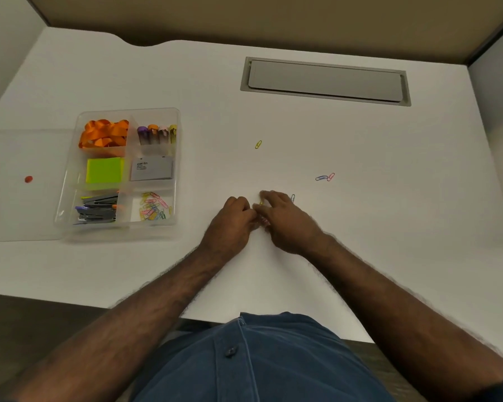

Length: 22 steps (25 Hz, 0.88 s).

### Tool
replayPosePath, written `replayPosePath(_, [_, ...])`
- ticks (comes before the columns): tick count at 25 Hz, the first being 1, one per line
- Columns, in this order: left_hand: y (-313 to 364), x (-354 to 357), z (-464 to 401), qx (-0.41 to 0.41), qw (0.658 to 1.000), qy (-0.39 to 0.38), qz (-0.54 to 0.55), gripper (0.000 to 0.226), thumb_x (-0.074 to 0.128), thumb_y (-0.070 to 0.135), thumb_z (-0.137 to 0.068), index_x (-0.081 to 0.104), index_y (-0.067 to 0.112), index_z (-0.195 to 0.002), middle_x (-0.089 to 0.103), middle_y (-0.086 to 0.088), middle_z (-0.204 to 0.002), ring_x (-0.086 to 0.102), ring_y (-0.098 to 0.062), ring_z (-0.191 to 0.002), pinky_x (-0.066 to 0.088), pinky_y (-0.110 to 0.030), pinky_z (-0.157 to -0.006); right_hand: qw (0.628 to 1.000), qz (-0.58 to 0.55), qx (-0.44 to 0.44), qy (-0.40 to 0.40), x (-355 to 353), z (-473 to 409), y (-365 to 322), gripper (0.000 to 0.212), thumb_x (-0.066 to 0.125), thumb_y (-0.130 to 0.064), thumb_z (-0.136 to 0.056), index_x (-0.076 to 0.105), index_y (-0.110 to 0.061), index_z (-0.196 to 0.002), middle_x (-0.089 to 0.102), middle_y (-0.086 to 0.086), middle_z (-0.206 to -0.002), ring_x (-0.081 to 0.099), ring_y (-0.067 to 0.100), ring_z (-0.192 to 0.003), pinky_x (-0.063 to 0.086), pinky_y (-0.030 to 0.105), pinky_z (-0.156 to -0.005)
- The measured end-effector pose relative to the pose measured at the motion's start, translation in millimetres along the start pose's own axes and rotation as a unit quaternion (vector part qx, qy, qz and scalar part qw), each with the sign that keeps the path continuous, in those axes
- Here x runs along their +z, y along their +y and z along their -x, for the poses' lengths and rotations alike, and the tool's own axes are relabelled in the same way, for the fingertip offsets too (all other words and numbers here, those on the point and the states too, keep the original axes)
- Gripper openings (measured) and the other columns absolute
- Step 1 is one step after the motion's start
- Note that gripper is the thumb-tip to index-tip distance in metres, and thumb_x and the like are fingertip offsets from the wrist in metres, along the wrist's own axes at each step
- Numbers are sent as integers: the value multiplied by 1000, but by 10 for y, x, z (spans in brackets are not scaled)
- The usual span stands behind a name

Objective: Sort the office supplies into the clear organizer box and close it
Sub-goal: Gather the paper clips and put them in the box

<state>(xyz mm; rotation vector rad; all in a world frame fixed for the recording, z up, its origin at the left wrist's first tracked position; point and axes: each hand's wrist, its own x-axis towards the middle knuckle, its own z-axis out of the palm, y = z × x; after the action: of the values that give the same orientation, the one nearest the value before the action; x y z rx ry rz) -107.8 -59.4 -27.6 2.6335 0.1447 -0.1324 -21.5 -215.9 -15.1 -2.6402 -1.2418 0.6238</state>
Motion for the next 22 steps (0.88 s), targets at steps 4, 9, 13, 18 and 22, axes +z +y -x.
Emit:
replayPosePath(4, [-31,22,1,10,1000,-21,11,24,56,25,-105,71,7,-109,62,-9,-103,52,-26,-102,49,-44,-85,998,12,42,43,112,98,-139,45,56,3,-89,66,-19,-127,53,2,-127,49,25,-115,59,43,-75])
replayPosePath(9, [-76,52,-13,23,999,-38,15,18,55,18,-105,66,4,-106,63,-12,-106,53,-30,-102,47,-45,-87,994,-38,89,57,149,114,-140,27,66,-6,-89,76,-18,-111,65,2,-104,61,26,-100,56,42,-80])
replayPosePath(13, [-159,8,-16,26,998,-23,47,12,59,14,-102,67,5,-101,63,-12,-102,53,-30,-97,46,-46,-86,979,-95,148,103,78,59,-146,19,60,-12,-90,79,-11,-94,73,9,-91,67,31,-86,55,41,-77])
replayPosePath(18, [-296,-254,58,11,989,74,131,8,66,14,-98,66,8,-92,61,-5,-90,53,-22,-87,46,-36,-79,907,-334,221,133,-123,-10,-350,19,77,-18,-86,83,-24,-102,80,-12,-91,74,4,-82,60,24,-79])
replayPosePath(22, [-496,-621,170,-17,977,127,171,7,69,15,-96,67,10,-91,62,-3,-88,54,-18,-82,45,-26,-73,842,-487,191,135,-320,-214,-738,17,81,-10,-86,84,-22,-97,81,-5,-82,78,16,-74,58,17,-62])
